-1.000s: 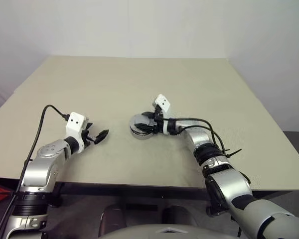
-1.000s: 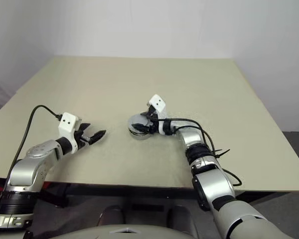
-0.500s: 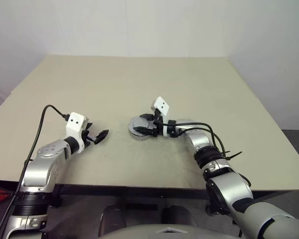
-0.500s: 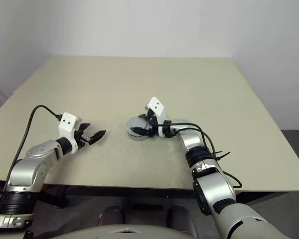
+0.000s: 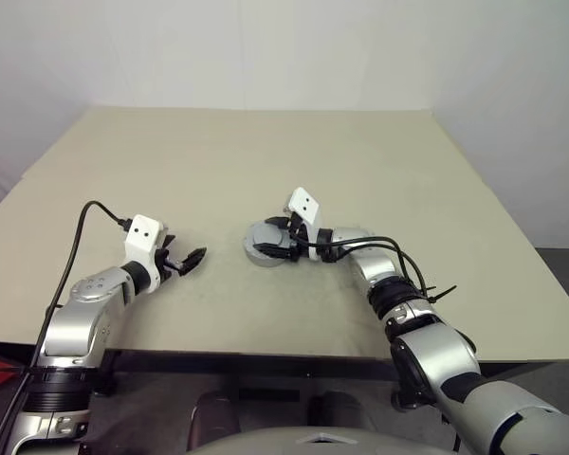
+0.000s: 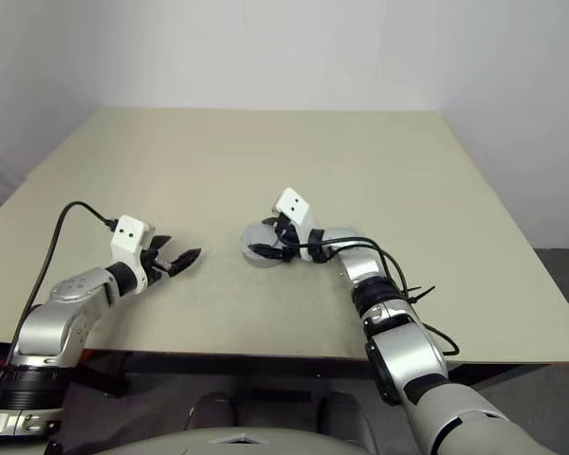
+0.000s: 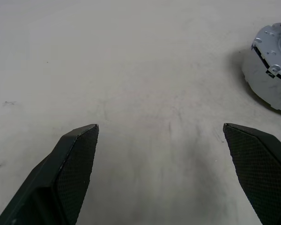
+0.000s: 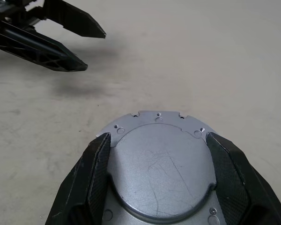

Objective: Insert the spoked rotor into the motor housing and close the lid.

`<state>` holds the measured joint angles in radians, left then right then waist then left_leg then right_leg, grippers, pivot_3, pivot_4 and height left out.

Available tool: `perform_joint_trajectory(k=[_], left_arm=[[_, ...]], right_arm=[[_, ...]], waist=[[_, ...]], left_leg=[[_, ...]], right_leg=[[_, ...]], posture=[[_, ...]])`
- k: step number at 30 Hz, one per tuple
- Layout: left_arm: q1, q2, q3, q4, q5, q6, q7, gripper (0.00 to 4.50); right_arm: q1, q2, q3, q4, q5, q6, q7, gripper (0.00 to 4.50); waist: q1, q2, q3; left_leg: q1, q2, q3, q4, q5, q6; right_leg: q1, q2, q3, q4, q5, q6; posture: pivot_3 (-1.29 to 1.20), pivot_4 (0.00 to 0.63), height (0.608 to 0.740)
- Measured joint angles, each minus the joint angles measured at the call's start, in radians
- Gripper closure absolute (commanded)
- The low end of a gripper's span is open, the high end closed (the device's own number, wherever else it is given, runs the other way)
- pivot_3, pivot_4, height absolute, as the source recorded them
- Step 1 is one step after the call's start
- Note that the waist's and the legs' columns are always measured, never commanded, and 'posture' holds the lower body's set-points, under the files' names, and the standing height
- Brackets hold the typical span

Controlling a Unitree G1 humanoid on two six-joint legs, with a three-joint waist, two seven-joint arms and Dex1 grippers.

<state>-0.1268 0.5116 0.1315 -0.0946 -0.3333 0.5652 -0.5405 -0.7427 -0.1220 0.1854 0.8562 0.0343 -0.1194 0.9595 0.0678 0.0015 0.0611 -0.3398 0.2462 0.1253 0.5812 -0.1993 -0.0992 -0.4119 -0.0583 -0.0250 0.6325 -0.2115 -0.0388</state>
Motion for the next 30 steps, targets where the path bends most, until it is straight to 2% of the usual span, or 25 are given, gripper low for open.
perform_joint_trajectory(k=[4, 16, 20, 25, 28, 30], left_arm=[[0.005, 0.0, 0.0, 0.0, 0.0, 0.0, 0.0, 0.0], [0.005, -0.011, 0.002, -0.001, -0.009, 0.004, 0.002, 0.0], [-0.029, -0.065, 0.011, -0.003, -0.053, 0.044, 0.019, 0.0], [-0.132, -0.186, 0.019, -0.004, -0.146, 0.155, 0.062, 0.0], [-0.208, -0.25, 0.032, 0.014, -0.231, 0.234, 0.071, 0.62], [-0.245, -0.261, 0.035, 0.029, -0.264, 0.267, 0.068, 1.23]], right_arm=[[-0.002, -0.006, 0.005, 0.009, -0.002, -0.003, -0.001, 1.38], [-0.01, -0.024, 0.03, 0.016, -0.006, -0.012, 0.005, 1.38], [-0.012, -0.029, 0.032, 0.019, -0.007, -0.014, 0.004, 1.38], [-0.015, -0.031, 0.035, 0.021, -0.009, -0.014, 0.003, 1.38], [-0.017, -0.031, 0.042, 0.019, -0.009, -0.014, 0.003, 1.38], [-0.017, -0.031, 0.046, 0.017, -0.009, -0.015, 0.003, 1.38]], waist=[[0.0, 0.0, 0.0], [0.001, 0.001, 0.0], [0.002, 0.0, -0.001], [0.003, 0.0, -0.001], [0.001, 0.001, -0.001], [0.001, 0.001, -0.001]], left_leg=[[0.005, 0.0, 0.0, 0.0, 0.0, 0.0], [0.005, -0.001, 0.0, -0.003, 0.0, 0.0], [0.005, -0.003, 0.0, -0.004, 0.0, 0.0], [0.005, -0.003, 0.0, -0.004, 0.0, 0.0], [0.005, -0.003, 0.0, -0.004, 0.0, 0.0], [0.006, -0.003, 0.0, -0.004, 0.0, 0.0]], right_leg=[[0.006, 0.0, 0.0, -0.001, -0.001, 0.001], [0.008, -0.001, 0.0, -0.006, -0.001, 0.001], [0.01, -0.001, 0.0, -0.009, 0.0, 0.001], [0.011, -0.002, 0.0, -0.009, 0.0, 0.001], [0.01, -0.002, 0.0, -0.009, 0.0, 0.001], [0.01, -0.002, 0.0, -0.009, 0.0, 0.001]], posture=[[0.0, 0.0, 0.74], [0.0, 0.0, 0.74], [0.0, 0.0, 0.74], [0.0, 0.0, 0.74], [0.0, 0.0, 0.74], [0.0, 0.0, 0.74]])
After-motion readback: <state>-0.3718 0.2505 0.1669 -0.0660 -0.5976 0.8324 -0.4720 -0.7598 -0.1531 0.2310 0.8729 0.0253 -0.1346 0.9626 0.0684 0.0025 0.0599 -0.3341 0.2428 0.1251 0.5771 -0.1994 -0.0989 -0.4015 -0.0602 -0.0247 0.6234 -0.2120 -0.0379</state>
